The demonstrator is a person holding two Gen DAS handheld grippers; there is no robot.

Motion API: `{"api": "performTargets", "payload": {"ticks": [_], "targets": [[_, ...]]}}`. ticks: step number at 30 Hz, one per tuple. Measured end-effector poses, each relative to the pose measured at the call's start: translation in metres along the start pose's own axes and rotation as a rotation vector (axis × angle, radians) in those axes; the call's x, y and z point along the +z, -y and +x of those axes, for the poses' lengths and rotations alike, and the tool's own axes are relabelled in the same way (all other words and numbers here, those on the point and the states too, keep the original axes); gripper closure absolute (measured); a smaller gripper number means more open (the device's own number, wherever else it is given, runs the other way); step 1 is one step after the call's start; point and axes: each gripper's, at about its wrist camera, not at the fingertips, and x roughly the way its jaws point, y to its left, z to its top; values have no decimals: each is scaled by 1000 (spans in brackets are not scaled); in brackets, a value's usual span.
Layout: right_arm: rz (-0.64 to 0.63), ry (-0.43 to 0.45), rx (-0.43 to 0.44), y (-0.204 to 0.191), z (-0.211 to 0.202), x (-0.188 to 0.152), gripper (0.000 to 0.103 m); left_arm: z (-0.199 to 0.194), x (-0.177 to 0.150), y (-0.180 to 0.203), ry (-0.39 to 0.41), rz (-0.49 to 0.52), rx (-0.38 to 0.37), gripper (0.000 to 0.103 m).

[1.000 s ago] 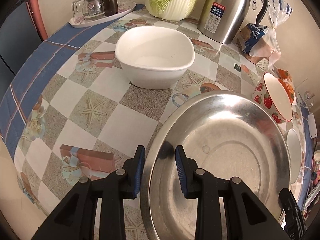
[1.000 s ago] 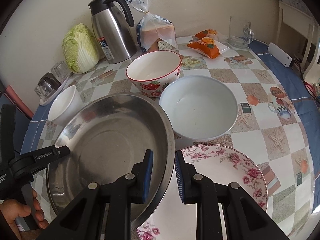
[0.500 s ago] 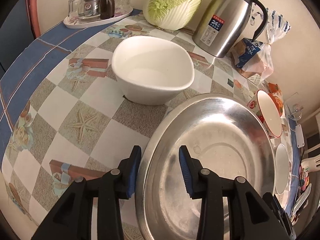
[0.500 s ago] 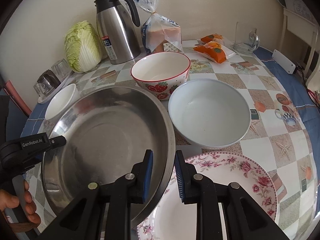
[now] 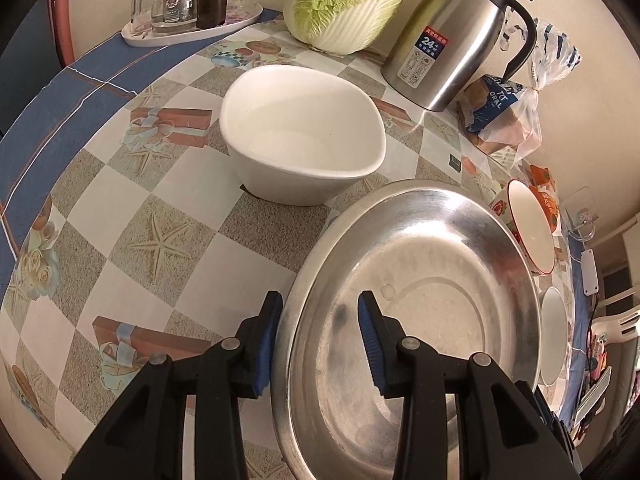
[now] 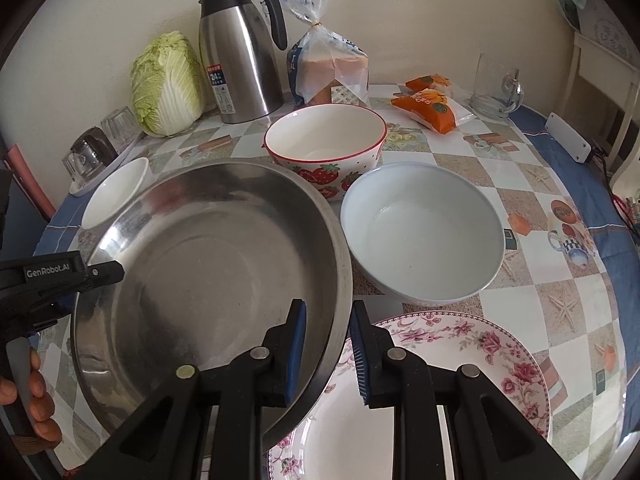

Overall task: Organize plates and bowls
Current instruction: 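Open both grippers and release the steel basin rim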

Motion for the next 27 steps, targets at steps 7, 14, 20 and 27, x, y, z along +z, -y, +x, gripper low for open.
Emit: {"api": "performTargets", "payload": {"ticks": [7,14,20,27], "targets": [[6,-15,1,2,0,0,78,-4,0,-4,-30,-17,45,62],[51,7,-10,12,-13,3,59,-22,-2,-19,-39,-50,86,48],[58,35,-22,12,-22,5,34,-27,-9,-9,-62,20,126,31],[51,50,-18,11,-27,6,21,-28,-12,5,-44,82,179,17]]}}
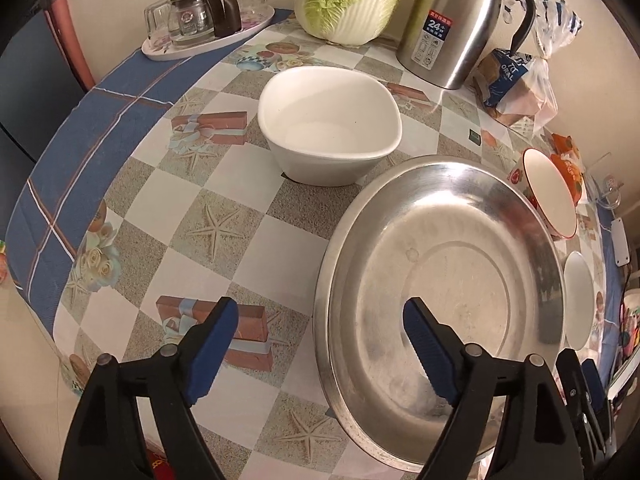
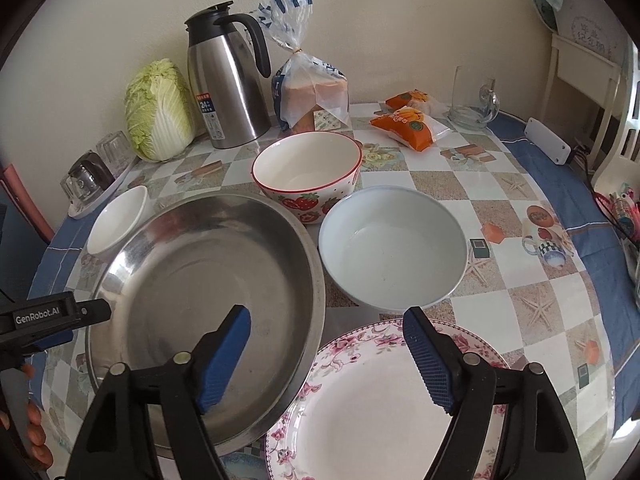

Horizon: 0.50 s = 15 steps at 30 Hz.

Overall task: Organize plates and bowls
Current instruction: 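Open both grippers and release the steel basin rim, then move both grippers to the rim of the pink-floral plate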

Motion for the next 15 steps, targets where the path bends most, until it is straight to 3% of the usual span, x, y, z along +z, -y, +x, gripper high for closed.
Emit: {"api": "performTargets", "payload": {"ticks": [5,15], "targets": [[2,4,3,1,-1,-1,5,-2,-1,1,30,10,40,10],[7,2,-3,12,-9,-10,1,-16,-13,7,113,-8,42,9]]}}
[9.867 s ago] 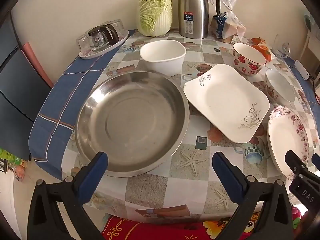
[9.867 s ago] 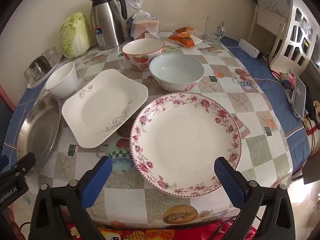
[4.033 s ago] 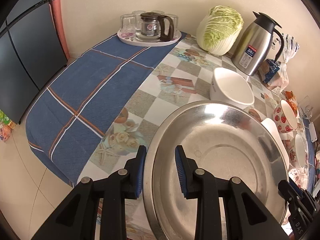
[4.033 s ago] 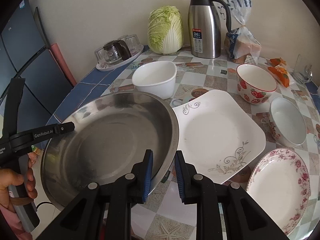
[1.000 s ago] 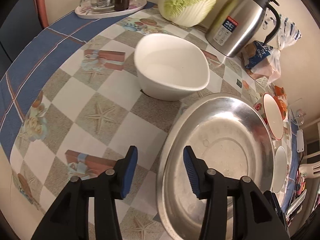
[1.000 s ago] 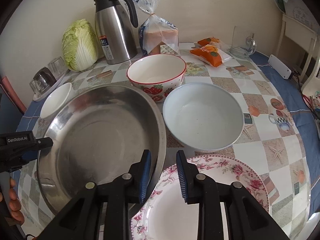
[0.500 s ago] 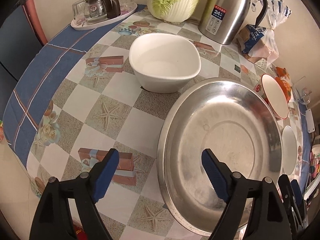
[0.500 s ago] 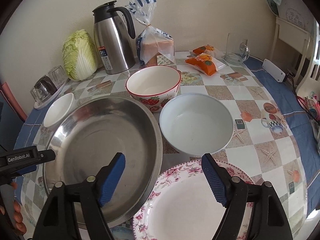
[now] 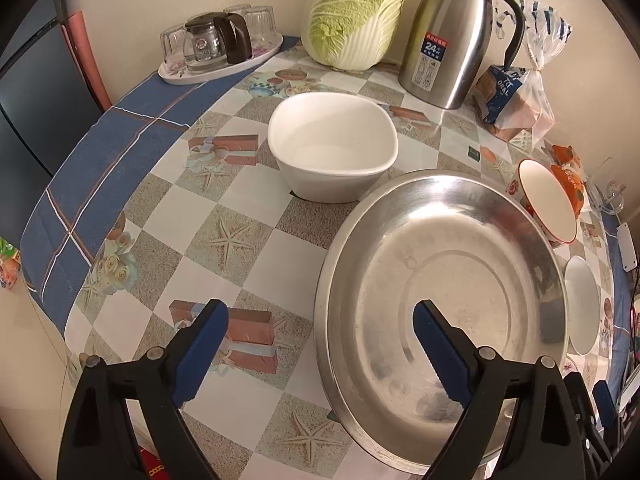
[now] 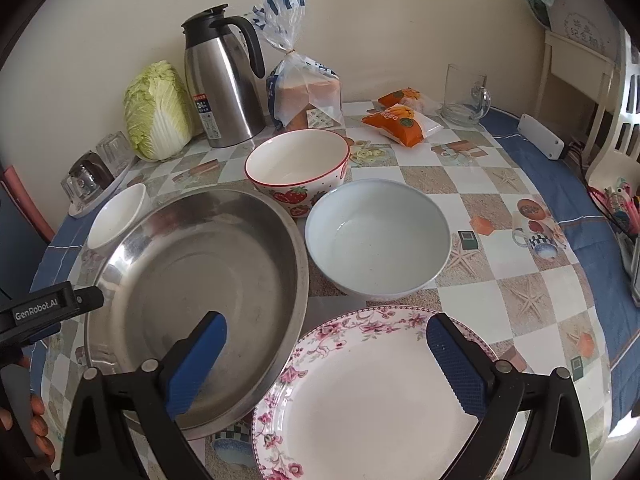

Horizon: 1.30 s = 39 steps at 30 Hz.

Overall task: Organize plates and bowls
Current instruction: 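Move both grippers to the rim of the pink-floral plate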

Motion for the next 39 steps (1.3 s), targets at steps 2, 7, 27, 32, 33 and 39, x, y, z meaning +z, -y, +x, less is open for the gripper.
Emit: {"api": "performTargets", "payload": {"ticks": [2,7,27,32,33,39], "targets": [[3,3,2,2,-4,-2,1,-6,-5,2,20,2,-1,9],[38,12,18,13,-17,-12,0,-21,-24,12,81,24,-21,9],[262,-21,-7,95,-41,-41,0,-60,-97,77,180,287,-174,8],[317,-41,-22,115,-38,-43,0,-60,-106,94,150,344,-193,7],[328,-51,-27,118,-36,-44,0,-59,-107,96,143,352,-203,7],[390,-133,-33,135,-22,-52,0,-58,-116,111,92,404,-253,7]]}}
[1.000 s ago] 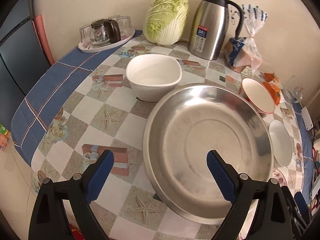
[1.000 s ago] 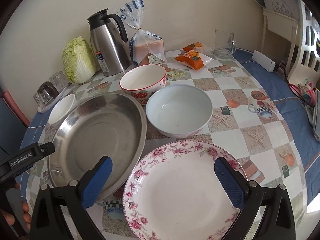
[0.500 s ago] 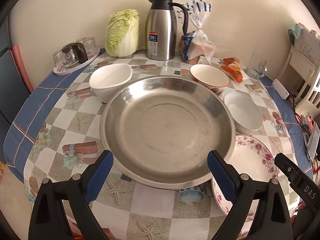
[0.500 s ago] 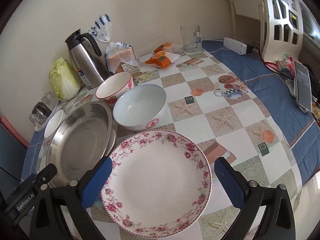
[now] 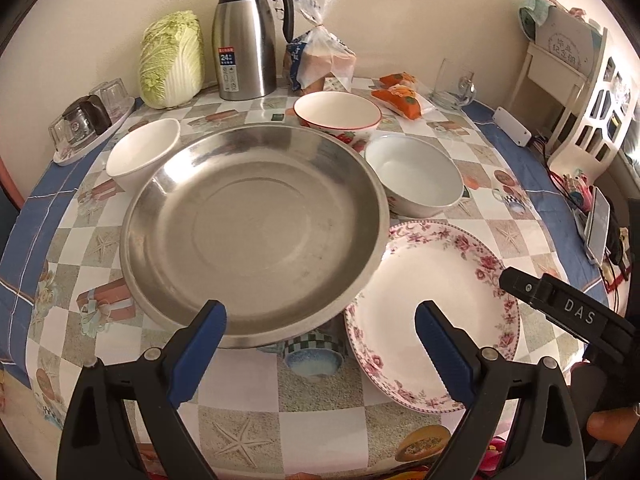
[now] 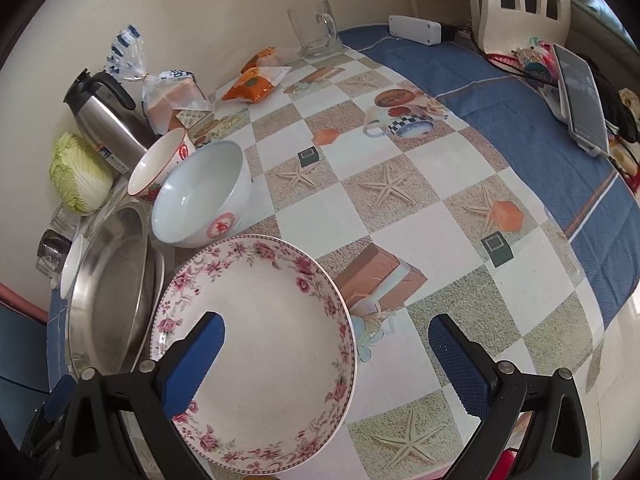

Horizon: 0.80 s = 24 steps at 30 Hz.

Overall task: Organize plates and bowls
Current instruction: 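Move both grippers to the rim of the pink-floral plate, then close both grippers on the pink-floral plate rim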

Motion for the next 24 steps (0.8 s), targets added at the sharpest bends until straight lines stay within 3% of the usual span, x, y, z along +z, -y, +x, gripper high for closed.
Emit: {"api": "performTargets", "payload": {"ticks": [7,18,24], "targets": [[16,-29,-1,10,5,0,0,6,-3,9,-48,-22,-69,8],[36,-73,28,20,12,3,1,22,-11,26,-126,-22,-75,8],[49,-73,75,20,11,2,19,26,-12,22,-147,-60,-109,9]]}}
